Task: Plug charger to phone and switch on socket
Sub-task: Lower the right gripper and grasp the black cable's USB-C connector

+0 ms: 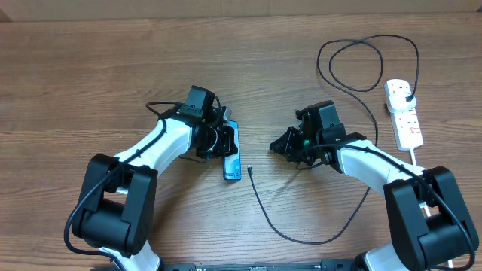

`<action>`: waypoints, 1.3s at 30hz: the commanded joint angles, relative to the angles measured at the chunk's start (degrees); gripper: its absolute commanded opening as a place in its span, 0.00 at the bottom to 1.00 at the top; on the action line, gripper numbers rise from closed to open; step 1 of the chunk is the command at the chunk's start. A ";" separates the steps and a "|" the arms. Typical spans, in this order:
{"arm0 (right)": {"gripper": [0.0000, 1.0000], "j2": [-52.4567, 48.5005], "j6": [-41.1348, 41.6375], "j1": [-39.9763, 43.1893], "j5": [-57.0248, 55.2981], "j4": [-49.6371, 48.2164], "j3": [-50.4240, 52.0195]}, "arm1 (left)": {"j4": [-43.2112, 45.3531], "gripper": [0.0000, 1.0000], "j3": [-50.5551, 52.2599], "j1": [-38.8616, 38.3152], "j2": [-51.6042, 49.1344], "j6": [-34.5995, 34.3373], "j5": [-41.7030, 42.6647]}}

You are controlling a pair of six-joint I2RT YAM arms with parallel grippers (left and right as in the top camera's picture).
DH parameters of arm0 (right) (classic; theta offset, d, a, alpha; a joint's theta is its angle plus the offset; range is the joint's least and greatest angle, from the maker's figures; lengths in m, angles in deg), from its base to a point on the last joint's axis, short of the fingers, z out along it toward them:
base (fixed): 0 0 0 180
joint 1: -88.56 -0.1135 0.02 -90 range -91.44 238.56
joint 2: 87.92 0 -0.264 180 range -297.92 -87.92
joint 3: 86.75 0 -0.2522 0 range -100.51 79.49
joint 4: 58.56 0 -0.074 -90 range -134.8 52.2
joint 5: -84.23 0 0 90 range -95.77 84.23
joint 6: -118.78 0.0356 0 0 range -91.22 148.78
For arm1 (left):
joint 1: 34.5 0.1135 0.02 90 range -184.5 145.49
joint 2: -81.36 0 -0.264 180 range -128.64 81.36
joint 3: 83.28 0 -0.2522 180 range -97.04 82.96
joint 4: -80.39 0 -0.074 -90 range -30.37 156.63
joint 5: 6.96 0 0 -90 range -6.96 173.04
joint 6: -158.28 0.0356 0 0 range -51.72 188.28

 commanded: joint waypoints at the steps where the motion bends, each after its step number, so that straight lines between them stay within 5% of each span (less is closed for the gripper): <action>1: 0.13 0.68 -0.11 -0.26 0.46 -0.17 -0.28 | 1.29 0.04 0.28 -0.17 -2.29 1.38 -3.96; 18: 0.13 0.68 -0.11 -0.26 0.46 -0.33 -0.28 | 1.75 0.04 0.31 -0.17 -2.29 1.38 -3.93; 24: 0.04 0.70 -0.15 -0.26 0.52 0.98 -0.37 | 1.75 0.04 0.28 -0.15 -2.29 1.36 -3.87; 33: 0.04 0.70 -12.28 -0.79 -9.16 35.43 -19.54 | 5.29 0.04 0.28 0.87 -2.29 1.60 7.80; 39: 0.09 0.44 -15.54 -3.87 -11.56 38.88 -23.04 | 9.03 0.04 -0.50 4.52 -2.29 1.57 21.40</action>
